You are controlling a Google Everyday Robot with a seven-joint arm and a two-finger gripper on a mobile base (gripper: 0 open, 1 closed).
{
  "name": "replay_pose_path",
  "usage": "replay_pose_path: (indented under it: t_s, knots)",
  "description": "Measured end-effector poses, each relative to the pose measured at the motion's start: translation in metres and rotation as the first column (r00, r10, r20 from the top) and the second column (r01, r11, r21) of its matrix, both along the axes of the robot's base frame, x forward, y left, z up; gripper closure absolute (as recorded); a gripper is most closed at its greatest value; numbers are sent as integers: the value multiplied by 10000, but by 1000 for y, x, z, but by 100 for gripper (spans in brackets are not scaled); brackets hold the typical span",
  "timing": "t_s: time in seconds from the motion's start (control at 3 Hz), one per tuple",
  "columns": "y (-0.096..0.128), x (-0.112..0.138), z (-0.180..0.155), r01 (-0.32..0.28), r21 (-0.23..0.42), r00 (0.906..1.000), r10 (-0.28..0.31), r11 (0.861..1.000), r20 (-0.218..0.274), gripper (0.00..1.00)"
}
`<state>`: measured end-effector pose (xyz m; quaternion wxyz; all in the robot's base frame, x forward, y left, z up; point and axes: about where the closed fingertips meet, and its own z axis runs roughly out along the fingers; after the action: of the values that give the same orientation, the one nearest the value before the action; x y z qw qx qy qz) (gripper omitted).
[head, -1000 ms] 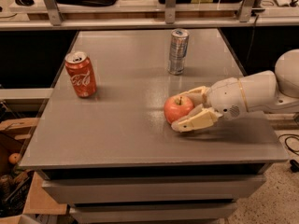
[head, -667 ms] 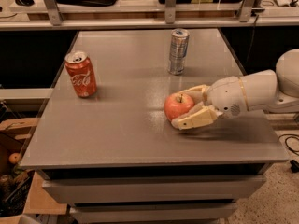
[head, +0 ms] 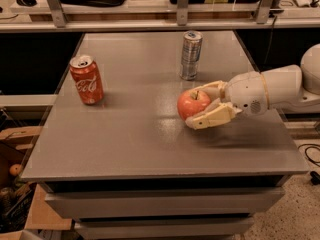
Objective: Pick apple
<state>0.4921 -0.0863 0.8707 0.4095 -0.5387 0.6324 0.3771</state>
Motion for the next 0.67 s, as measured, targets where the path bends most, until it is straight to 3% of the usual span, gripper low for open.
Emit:
replay_pose_path:
  t_s: [0.67]
  knots:
    - [-3,16,37,-289,-296,9964,312,9991,784,100]
